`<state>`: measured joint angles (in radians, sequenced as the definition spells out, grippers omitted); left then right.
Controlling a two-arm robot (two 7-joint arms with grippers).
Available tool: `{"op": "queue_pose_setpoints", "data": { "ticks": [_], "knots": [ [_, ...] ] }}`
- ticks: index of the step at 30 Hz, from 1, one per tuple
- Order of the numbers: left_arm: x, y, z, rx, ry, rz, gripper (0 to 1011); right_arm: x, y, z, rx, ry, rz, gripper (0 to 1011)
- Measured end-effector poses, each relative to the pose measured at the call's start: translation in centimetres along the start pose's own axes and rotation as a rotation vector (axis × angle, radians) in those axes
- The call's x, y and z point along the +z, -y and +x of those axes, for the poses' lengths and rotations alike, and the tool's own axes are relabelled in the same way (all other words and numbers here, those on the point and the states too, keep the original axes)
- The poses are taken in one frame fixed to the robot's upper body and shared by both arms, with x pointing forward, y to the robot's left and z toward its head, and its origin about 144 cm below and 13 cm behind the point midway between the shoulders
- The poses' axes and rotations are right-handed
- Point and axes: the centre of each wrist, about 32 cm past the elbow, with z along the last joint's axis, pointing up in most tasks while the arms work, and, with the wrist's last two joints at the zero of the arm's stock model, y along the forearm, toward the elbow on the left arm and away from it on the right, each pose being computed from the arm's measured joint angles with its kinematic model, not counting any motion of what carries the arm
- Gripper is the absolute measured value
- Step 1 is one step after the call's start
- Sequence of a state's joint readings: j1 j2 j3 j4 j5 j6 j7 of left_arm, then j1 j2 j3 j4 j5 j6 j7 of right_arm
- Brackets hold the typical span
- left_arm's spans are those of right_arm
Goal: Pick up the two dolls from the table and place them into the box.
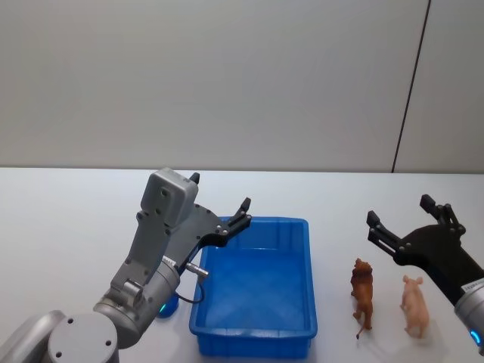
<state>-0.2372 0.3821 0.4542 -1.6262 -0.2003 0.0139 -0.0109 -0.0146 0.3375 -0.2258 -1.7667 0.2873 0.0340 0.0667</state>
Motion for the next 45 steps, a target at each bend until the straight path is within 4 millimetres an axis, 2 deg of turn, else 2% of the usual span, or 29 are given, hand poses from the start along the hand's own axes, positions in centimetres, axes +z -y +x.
{"op": "queue_pose_setpoints", "data": {
  "ticks": [32, 45],
  "knots": [
    [0.0, 0.0, 0.0, 0.0, 0.0, 0.0, 1001, 0.0, 0.0, 0.0, -0.001, 0.0, -0.001, 1001],
    [0.0, 0.0, 0.0, 0.0, 0.0, 0.0, 1001, 0.1, 0.4, -1.1, -0.078, 0.002, -0.059, 1001]
  ]
}}
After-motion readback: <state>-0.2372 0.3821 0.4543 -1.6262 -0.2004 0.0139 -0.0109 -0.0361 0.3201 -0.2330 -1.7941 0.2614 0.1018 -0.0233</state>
